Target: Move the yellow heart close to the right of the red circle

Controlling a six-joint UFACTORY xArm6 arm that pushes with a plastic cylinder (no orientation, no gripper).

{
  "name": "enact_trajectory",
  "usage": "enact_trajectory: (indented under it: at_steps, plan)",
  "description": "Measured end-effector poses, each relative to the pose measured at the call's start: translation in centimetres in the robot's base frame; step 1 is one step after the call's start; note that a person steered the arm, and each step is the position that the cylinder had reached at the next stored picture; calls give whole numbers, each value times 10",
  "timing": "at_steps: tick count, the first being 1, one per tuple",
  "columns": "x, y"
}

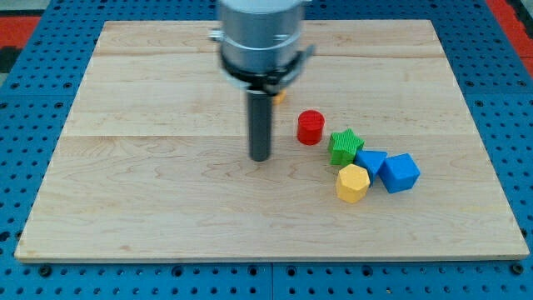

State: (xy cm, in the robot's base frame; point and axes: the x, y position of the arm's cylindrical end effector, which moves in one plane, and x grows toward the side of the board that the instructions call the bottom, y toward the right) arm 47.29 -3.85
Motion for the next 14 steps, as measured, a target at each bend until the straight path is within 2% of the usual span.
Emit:
enact_trajectory:
  at_steps: [1, 3, 4, 6, 7, 8, 10, 12, 13, 14]
  plan:
    - [-10, -49]
    - [-12, -90]
    - [-46, -106]
    - [-108, -55]
    - [-138, -5]
    - [-134, 28]
    - [-89, 133]
    - [-99, 173]
    - [-72, 195]
    - [-49, 155]
